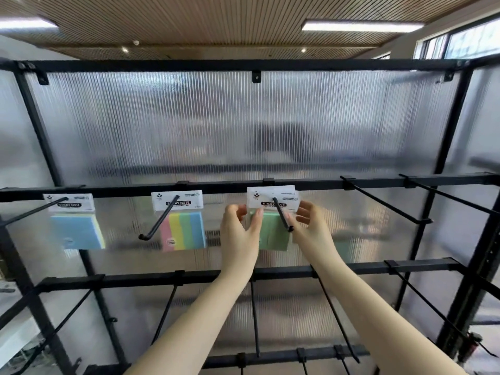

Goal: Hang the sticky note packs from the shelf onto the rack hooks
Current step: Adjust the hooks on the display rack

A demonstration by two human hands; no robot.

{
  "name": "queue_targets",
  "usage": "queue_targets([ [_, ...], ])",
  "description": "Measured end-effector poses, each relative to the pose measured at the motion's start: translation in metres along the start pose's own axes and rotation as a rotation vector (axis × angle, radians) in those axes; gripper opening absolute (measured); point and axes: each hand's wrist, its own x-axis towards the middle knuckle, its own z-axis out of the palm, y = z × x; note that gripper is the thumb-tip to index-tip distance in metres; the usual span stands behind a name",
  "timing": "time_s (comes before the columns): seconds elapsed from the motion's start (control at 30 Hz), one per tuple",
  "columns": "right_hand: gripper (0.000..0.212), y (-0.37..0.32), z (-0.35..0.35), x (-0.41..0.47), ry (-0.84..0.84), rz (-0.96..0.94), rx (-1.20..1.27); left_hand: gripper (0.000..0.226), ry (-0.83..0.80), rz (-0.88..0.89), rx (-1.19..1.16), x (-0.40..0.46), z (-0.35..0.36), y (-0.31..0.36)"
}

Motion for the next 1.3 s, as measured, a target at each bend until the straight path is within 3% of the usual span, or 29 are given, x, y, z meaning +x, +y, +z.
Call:
queue_targets([
  [0.17, 0.031, 0.009, 0.006, 0.014, -0.048, 0.045, -0.035, 0.029, -0.032, -0.056, 0.024, 0.013, 0.006, -0.007],
  [0.47, 0.053, 0.026, 0.003, 0.000, -0.168, 0.183, -0.232, 0.027, -0.069, -0.105, 0.143, 0.005, 0.001, -0.013],
  [0.6, 0.036, 0.042, -0.001, -0.017, -0.293, 0.316, -0.382, 0.022, -0.125, -0.164, 0.325, -0.018, -0.013, -0.024],
  [0.83, 0.020, 0.038, 0.016, -0.045, -0.349, 0.126, -0.451, 0.024, -0.251, -0.170, 0.609, -0.061, -0.061, -0.035],
  [1.3, 0.017, -0.021, 0.139, -0.111, -0.677, -0.154, -0.379, 0.022, -0.054, -0.236, 0.809, -0.099, -0.204, -0.045],
])
